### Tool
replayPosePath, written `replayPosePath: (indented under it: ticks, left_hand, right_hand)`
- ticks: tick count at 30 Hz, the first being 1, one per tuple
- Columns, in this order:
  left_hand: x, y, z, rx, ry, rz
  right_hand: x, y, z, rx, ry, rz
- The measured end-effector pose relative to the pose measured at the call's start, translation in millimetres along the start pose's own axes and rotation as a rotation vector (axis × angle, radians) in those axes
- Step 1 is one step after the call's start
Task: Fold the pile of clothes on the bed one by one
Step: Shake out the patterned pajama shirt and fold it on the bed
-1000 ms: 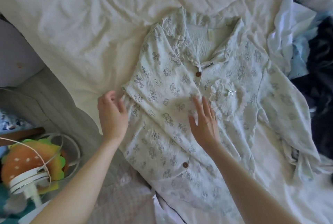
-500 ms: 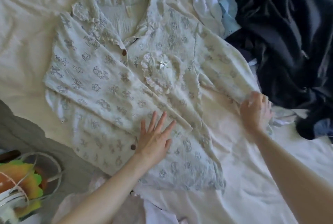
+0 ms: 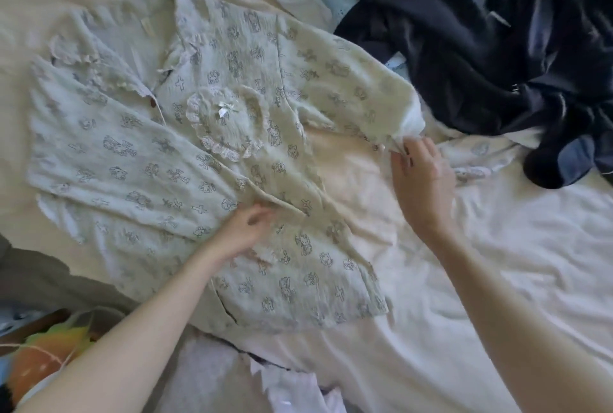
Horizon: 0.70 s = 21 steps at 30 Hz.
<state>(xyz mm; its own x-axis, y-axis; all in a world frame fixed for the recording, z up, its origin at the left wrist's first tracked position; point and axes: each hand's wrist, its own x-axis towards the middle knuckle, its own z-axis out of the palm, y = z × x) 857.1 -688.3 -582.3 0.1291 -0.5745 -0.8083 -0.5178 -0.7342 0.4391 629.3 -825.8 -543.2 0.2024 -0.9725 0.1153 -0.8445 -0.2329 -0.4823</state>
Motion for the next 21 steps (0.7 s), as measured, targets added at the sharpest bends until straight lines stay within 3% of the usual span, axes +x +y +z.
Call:
replayPosePath:
  ticks: [2,4,6,8,11,14,17,21]
  left_hand:
    - [-12,14,-15,-0.598,0.004,-0.112]
    - [-17,15,-27,-1.04,-0.092,-0.152]
    - [-19,13,-32,-1.046,-0.176,-0.139]
    - [-19,11,-31,-0.962,-0.11,-0.161]
    - [-15,-2,-28,-0.904,0.052,-0.159]
    - [-22,-26,-35,-0.965,0.081,-0.148]
    - [-36,-62,-52,-1.003,0.16,-0.202]
    - [-48,-102,-74,-0.785,0.373,-0.36]
  right_hand:
    - [-26,-41,4,0.115,-0.076,-0.226]
    - [-55,-73,16,0.231,-0.417,-0.362]
    - [-79,-90,28,0.262,-0.867,-0.374]
    - [-93,-90,37,0.299,-1.085,-0.282]
    - [-91,-76,40,0.383,-0.954,0.031]
    - [-76,-59,47,0.386,-0.783,0.266]
    - [-60,-60,59,0.522,-0.74,0.497]
    - [-37,-85,83,0.77,-0.757,0.771]
